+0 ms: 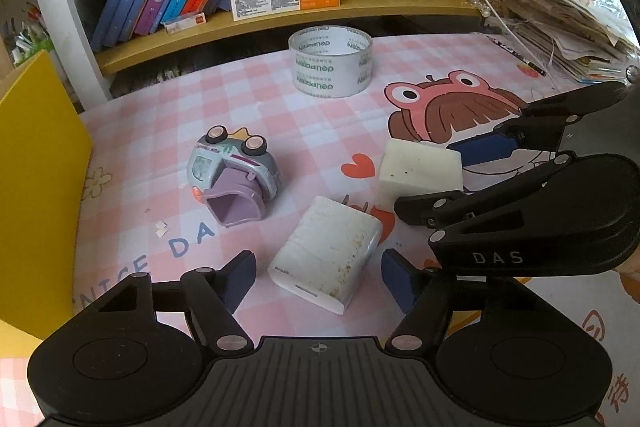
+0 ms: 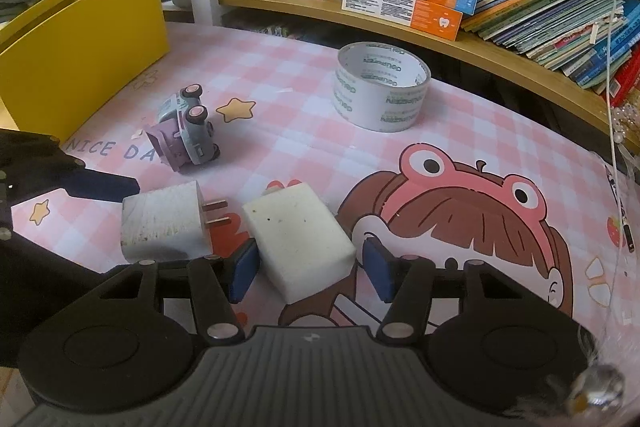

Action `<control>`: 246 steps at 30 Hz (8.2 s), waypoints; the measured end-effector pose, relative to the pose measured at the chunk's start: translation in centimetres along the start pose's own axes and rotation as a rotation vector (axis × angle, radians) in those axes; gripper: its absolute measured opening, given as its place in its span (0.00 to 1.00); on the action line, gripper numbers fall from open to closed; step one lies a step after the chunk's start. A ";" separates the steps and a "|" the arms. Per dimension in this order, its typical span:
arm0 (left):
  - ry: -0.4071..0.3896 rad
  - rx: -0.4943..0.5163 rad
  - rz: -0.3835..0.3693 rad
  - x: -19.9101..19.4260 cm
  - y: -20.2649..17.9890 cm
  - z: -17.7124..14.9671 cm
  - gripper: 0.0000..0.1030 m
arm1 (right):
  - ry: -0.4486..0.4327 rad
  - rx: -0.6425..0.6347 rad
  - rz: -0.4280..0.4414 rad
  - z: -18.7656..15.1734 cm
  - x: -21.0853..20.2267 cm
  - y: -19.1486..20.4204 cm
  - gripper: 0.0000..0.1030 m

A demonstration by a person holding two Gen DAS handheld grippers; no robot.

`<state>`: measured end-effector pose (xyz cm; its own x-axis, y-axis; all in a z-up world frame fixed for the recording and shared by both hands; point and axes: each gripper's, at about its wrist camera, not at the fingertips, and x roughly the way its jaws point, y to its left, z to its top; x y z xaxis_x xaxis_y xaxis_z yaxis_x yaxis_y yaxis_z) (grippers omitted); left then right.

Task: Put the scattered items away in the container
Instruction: 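Close the left gripper on the white charger while the right gripper grasps the sponge block, then lift the charger with the left gripper while the right gripper carries the sponge toward the yellow box, then lower the charger into the yellow box with the left gripper while the right gripper holds the sponge above it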

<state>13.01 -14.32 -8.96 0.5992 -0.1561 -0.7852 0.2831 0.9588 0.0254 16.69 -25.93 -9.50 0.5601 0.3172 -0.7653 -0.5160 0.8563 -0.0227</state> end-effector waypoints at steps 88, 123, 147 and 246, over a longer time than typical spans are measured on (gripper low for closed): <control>0.022 -0.179 0.071 -6.4 6.1 -6.5 0.65 | -0.032 0.216 0.079 -3.5 -7.2 4.2 0.42; -0.021 -0.144 0.075 -8.0 4.3 -5.8 0.42 | -0.042 0.153 0.103 -4.6 -8.6 6.6 0.42; -0.083 -0.127 0.083 -11.5 4.5 -6.4 0.42 | -0.047 0.163 0.056 -4.3 -9.1 8.2 0.42; -0.396 -0.140 0.067 -22.7 25.1 -6.5 0.42 | -0.264 0.087 -0.045 9.7 -9.9 27.0 0.42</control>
<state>1.64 14.84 5.50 0.8617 -0.1458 -0.4860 0.1461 0.9886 -0.0375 3.54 -2.00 3.70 0.7367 0.3632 -0.5704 -0.4353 0.9002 0.0109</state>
